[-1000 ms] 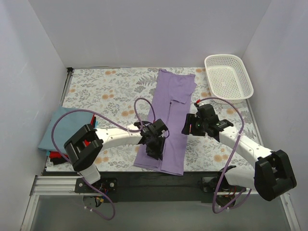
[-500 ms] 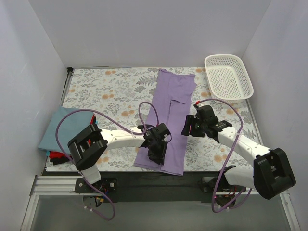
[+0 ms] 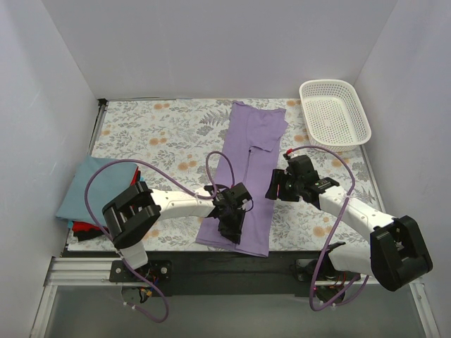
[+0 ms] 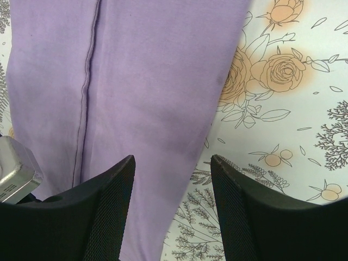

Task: Fold and stack the t-shirts
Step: Fold the tshirt

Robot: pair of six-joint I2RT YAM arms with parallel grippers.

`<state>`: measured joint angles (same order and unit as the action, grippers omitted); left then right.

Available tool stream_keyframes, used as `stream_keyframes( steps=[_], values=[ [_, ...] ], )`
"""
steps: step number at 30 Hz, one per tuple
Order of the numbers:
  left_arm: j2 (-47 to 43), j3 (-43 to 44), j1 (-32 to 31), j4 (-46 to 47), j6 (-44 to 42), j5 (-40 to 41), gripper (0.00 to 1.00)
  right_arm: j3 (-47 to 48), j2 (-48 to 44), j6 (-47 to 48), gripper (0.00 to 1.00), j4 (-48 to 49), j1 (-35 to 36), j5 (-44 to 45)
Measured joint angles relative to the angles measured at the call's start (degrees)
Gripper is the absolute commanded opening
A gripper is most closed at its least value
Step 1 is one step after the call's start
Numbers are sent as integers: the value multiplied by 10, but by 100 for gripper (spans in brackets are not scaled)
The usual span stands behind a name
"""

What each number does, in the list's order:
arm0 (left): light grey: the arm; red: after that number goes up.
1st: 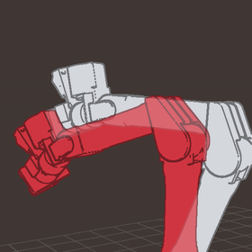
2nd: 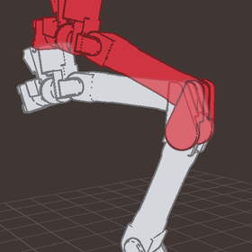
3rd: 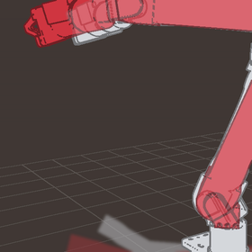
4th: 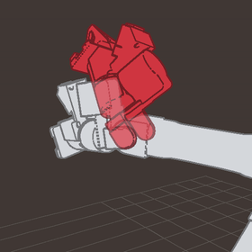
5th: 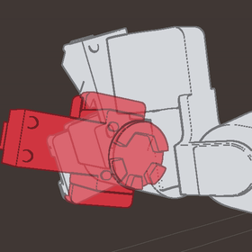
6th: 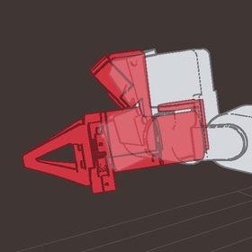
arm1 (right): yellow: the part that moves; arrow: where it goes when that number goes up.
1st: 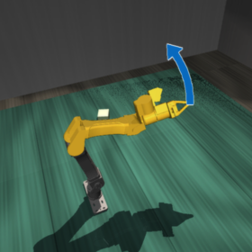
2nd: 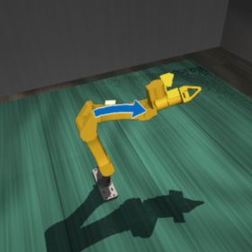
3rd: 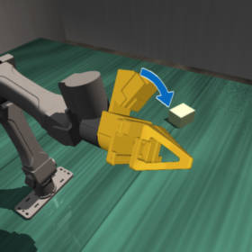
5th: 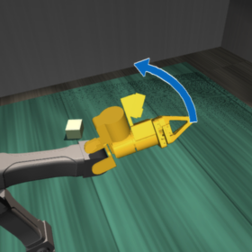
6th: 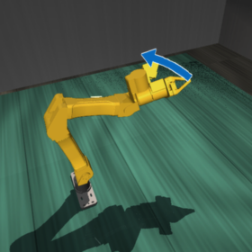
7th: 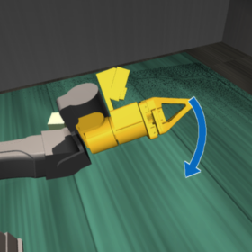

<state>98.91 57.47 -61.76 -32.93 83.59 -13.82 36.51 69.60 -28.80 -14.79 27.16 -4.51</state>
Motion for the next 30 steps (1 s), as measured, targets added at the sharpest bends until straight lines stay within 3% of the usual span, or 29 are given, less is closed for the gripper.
stream_keyframes(
  steps=[5, 21, 24, 25, 30],
  values=[
    [-3, 0, -1, -1, 4, -2, 1, -5, 0, 0, 64, 3, 0, 0],
    [-40, -40, -2, -14, 24, 7, 0, -18, 0, -2, 64, 7, 0, 0],
    [-40, -46, -2, -15, 27, 9, 6, -18, 0, -2, 64, 9, 0, 0],
    [-41, -46, -2, -14, 27, 9, 13, -18, 0, -2, 64, 9, 0, 0],
    [-59, -45, -2, -19, 24, 19, 28, -23, -10, -7, 65, 9, 0, -12]
  ],
)
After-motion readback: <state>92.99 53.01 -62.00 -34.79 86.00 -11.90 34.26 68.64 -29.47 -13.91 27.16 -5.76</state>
